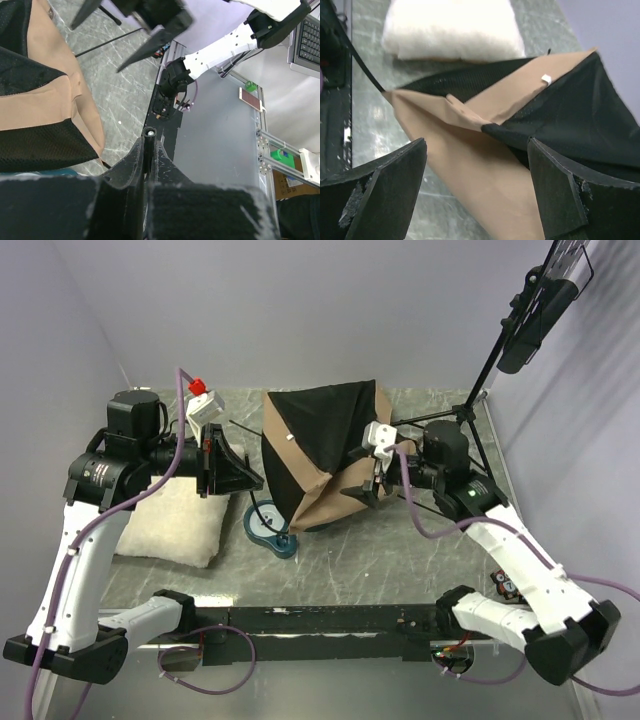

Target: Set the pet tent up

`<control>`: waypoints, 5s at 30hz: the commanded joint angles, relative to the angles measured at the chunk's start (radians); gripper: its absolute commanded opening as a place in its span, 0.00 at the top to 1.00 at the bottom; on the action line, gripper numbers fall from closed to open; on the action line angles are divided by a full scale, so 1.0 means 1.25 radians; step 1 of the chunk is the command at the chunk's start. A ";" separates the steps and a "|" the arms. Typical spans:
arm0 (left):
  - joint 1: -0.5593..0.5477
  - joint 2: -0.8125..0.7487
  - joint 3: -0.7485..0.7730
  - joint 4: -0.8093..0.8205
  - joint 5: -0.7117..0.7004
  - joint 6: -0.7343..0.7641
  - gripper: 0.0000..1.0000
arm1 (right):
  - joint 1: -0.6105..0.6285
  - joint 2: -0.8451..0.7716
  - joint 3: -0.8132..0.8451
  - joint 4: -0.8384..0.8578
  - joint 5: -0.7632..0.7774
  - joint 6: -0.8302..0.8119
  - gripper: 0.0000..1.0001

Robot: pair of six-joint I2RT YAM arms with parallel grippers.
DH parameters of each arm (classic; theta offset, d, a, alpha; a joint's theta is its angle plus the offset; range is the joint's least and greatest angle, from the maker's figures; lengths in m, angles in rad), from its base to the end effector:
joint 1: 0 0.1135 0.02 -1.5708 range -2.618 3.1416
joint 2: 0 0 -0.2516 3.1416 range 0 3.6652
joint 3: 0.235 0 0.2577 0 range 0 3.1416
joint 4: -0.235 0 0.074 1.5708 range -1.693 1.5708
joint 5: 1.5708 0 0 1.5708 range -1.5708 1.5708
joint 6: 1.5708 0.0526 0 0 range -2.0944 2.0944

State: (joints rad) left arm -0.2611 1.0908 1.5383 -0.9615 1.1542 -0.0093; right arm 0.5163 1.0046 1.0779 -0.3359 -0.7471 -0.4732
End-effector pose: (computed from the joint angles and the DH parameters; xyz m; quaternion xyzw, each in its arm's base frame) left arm 0.1680 -0.0947 0.4524 0.3638 0.6835 -0.5238 0.3551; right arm 0.1905 0.1492 0.3748 -0.5462 0.5448 0.3017 0.5601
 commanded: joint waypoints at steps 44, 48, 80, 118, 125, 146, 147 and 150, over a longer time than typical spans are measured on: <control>-0.142 0.201 -0.131 -0.024 0.011 0.070 0.99 | 0.030 0.291 0.077 0.449 -0.241 0.292 1.00; -0.143 0.246 -0.092 -0.070 0.050 0.129 0.99 | 0.036 0.276 0.064 0.472 -0.226 0.347 1.00; -0.151 0.247 0.057 -0.111 -0.001 0.109 0.99 | 0.123 0.242 0.230 0.558 -0.022 0.680 1.00; -0.159 0.316 -0.125 -0.128 0.036 0.151 0.99 | 0.112 0.257 0.310 0.614 0.081 0.907 1.00; -0.158 0.323 -0.124 -0.114 0.027 0.131 0.99 | 0.111 0.248 0.302 0.617 0.070 0.910 1.00; -0.138 0.341 -0.094 -0.082 0.045 0.090 0.99 | 0.139 0.209 0.225 0.625 0.043 0.855 1.00; -0.140 0.342 -0.093 -0.084 0.044 0.090 0.99 | 0.142 0.208 0.223 0.626 0.042 0.852 1.00; -0.137 0.345 -0.092 -0.084 0.047 0.087 0.99 | 0.151 0.201 0.212 0.626 0.039 0.835 1.00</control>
State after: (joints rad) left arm -0.4156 1.4540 1.4734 -0.9096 1.3842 0.1631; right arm 0.6777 1.3766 1.2881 0.0895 -0.7116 0.5453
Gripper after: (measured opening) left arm 0.050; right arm 0.018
